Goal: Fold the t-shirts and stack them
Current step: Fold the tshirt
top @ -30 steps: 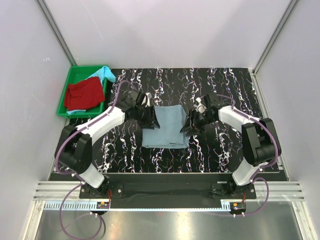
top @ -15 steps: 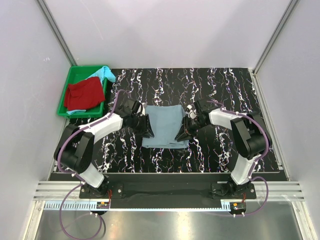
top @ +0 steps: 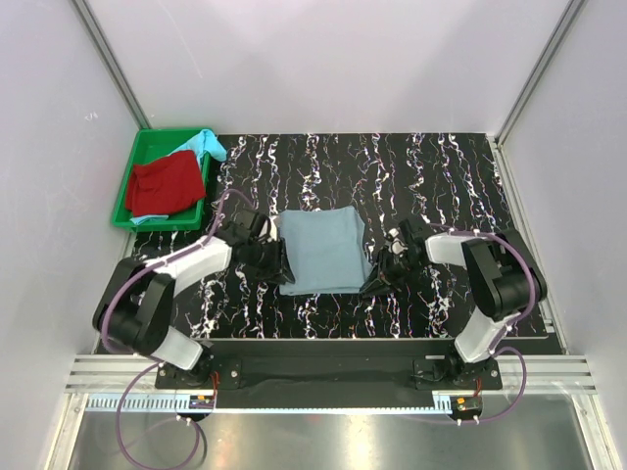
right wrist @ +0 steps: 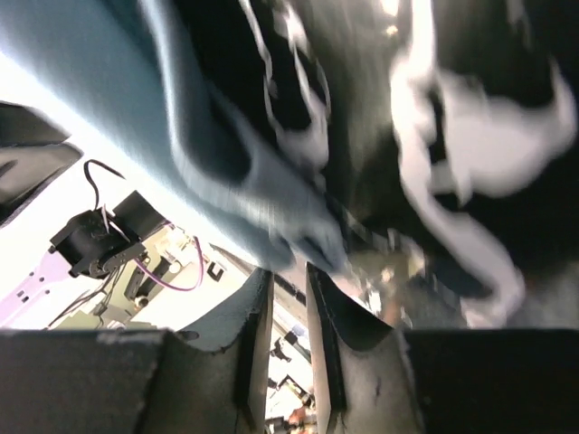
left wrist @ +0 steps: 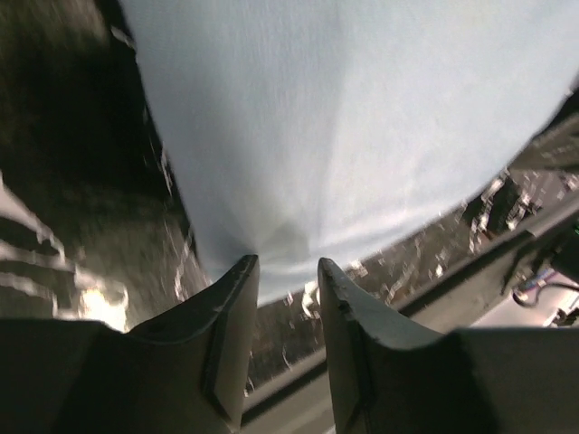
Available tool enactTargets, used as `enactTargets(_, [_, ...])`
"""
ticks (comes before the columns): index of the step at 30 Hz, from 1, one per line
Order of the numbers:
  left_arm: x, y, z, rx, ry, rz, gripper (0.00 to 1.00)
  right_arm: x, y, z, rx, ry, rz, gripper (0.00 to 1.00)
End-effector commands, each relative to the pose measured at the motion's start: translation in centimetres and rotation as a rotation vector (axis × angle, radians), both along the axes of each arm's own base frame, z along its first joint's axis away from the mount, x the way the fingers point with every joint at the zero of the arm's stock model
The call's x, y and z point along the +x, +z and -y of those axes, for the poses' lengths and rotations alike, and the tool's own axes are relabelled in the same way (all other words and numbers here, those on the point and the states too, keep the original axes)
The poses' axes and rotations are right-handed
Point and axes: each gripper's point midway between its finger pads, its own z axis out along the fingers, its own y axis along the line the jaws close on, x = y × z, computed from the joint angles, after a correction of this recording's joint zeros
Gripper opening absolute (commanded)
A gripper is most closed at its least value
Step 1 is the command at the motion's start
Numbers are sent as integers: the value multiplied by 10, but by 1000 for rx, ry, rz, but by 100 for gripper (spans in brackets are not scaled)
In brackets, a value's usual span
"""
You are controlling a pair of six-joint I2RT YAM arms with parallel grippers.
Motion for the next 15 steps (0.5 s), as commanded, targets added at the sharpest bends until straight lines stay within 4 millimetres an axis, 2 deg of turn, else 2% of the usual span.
enactTargets(1, [3, 44, 7, -78, -28, 94, 41, 4, 23, 4, -10, -39, 66, 29])
enactTargets(2, [7, 61, 12, -112, -36, 124, 41, 14, 41, 1, 10, -45, 119, 30])
enactTargets(5, [19, 78, 16, -131, -27, 160, 41, 29, 65, -6, 47, -45, 169, 32])
enactTargets(6, [28, 83, 19, -137, -28, 174, 42, 43, 77, -11, 64, -43, 206, 32])
enactTargets(7, [34, 83, 20, -134, -26, 179, 42, 49, 82, -14, 78, -38, 213, 33])
enactTargets(8, [38, 80, 21, -132, -26, 168, 41, 55, 78, -17, 80, -36, 196, 34])
enactTargets(9, [45, 75, 25, -132, -27, 150, 41, 70, 87, -22, 96, -34, 220, 33])
enactTargets(10, [50, 71, 26, -135, -26, 137, 40, 76, 89, -26, 114, -30, 216, 34])
enactTargets(11, [52, 68, 28, -136, -29, 131, 40, 83, 79, -29, 108, -28, 189, 33])
enactTargets(13, [56, 59, 31, -134, -30, 111, 40, 105, 84, -35, 121, -26, 215, 34])
enactTargets(14, [56, 55, 30, -133, -29, 108, 40, 112, 70, -37, 109, -21, 194, 34])
enactTargets(15, [54, 48, 30, -129, -29, 97, 40, 127, 77, -41, 123, -14, 230, 34])
